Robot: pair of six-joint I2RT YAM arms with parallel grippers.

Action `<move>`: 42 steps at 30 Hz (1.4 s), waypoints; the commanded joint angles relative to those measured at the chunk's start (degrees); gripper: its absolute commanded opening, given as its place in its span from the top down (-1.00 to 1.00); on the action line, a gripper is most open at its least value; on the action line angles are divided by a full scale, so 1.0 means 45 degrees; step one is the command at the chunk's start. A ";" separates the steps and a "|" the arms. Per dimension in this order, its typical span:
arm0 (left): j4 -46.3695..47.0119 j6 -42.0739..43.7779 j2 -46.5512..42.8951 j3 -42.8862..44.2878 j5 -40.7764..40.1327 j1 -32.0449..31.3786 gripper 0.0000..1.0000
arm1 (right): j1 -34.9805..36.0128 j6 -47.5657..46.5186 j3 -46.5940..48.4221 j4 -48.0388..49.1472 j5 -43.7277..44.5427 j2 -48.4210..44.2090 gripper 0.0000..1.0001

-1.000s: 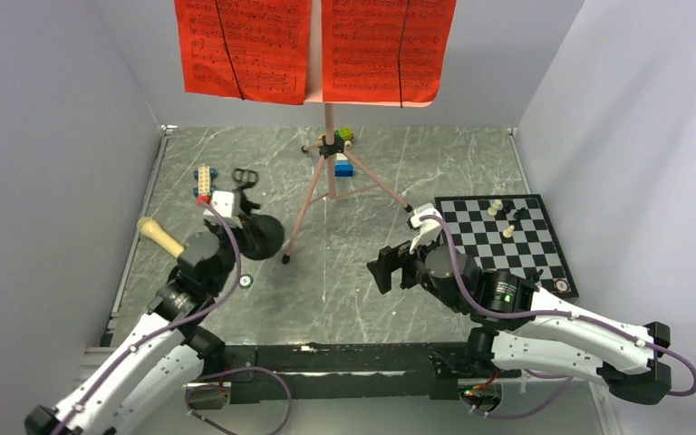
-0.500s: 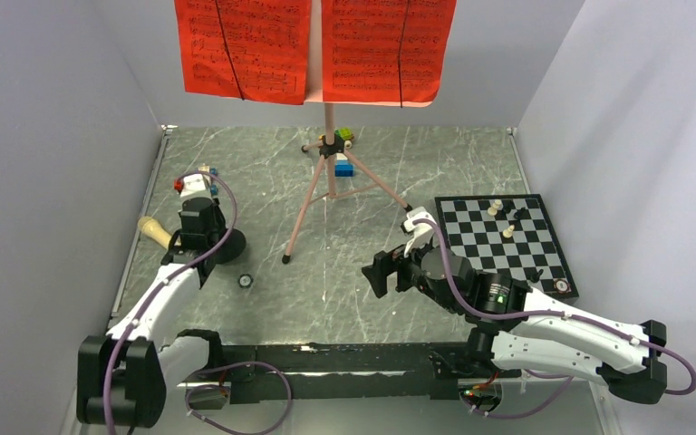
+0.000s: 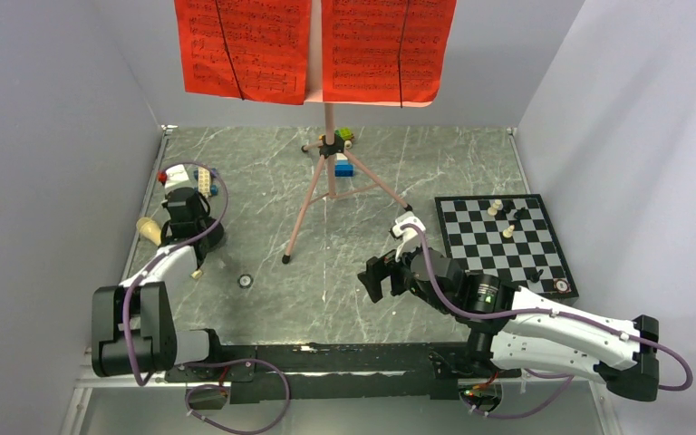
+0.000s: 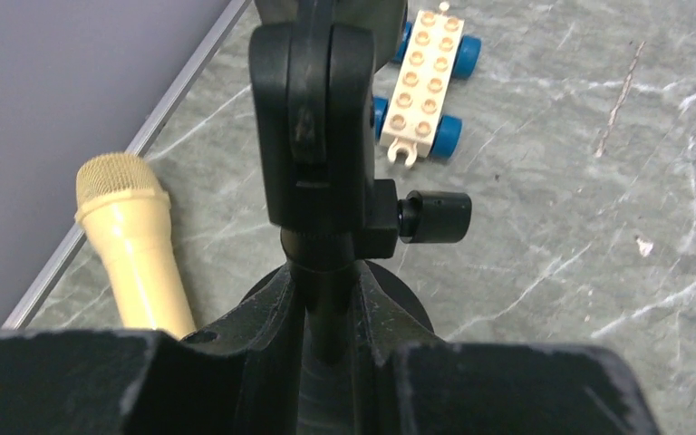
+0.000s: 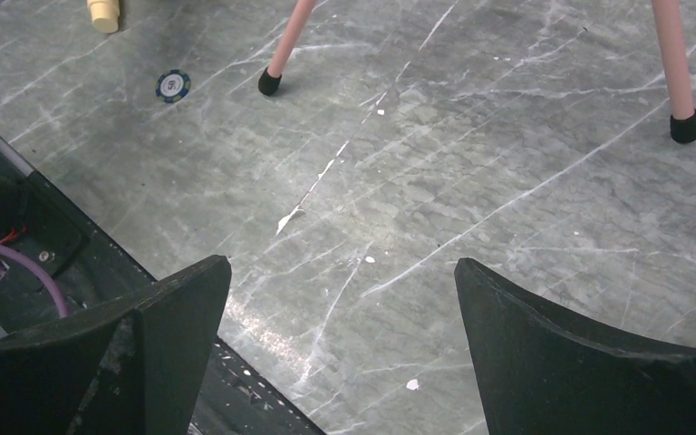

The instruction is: Pack up the instrument practice props

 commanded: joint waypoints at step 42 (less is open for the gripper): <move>-0.0163 -0.0606 -0.5889 0.0330 0.4750 -0.4257 -0.99 | -0.0094 -0.0638 0.0913 -0.0196 0.0535 0.0356 -0.99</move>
